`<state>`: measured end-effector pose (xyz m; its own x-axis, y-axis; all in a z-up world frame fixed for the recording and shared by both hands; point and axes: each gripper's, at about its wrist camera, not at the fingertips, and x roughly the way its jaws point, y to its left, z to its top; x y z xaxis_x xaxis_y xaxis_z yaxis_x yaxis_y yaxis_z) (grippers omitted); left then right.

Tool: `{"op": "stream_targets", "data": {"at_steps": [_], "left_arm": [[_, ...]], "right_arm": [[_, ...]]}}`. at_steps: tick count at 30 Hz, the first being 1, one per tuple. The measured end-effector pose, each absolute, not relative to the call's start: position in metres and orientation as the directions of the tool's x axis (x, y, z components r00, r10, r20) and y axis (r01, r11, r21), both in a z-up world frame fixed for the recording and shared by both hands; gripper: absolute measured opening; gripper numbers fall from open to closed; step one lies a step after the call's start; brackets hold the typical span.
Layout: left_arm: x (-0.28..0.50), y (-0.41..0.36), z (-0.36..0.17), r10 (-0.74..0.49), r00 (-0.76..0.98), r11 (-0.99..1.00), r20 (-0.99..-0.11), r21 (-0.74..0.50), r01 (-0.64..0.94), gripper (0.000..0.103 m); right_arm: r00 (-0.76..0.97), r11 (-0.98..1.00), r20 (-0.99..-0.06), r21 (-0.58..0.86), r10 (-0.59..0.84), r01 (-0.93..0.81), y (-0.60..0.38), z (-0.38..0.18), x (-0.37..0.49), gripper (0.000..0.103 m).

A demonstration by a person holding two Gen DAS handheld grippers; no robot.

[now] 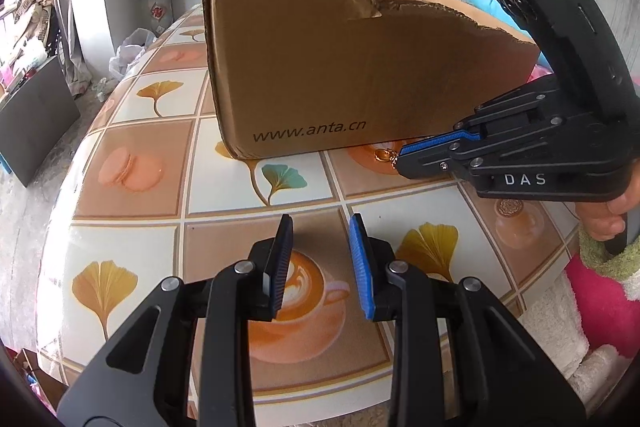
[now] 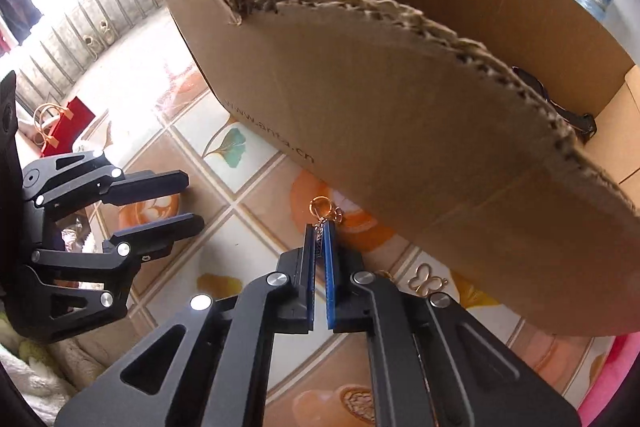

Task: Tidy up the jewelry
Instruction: 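Grasp the gold keyring charm beside the box with the left tool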

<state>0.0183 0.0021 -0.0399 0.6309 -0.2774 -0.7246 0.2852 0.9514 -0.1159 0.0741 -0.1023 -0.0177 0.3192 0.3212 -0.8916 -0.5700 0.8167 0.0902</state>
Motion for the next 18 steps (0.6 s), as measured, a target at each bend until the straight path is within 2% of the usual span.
{"op": "stream_targets", "data": {"at_steps": [4,11,18], "left_arm": [[0.013,0.005,-0.039,-0.287,0.636,0.949,-0.717,-0.122,0.291,0.028],[-0.002,0.011,-0.038,-0.321,0.629,0.938,-0.708,-0.146,0.314,0.028],[-0.017,0.007,-0.037,-0.363,0.609,0.923,-0.706,-0.184,0.337,0.028]], "right_arm": [[0.292,0.822,-0.879,0.172,0.377,-0.544,-0.101,-0.014,0.068,0.003],[0.204,0.772,-0.795,0.437,0.571,-0.461,-0.106,-0.011,0.051,0.003],[0.167,0.734,-0.749,0.534,0.641,-0.420,-0.102,-0.021,0.040,0.005]]}}
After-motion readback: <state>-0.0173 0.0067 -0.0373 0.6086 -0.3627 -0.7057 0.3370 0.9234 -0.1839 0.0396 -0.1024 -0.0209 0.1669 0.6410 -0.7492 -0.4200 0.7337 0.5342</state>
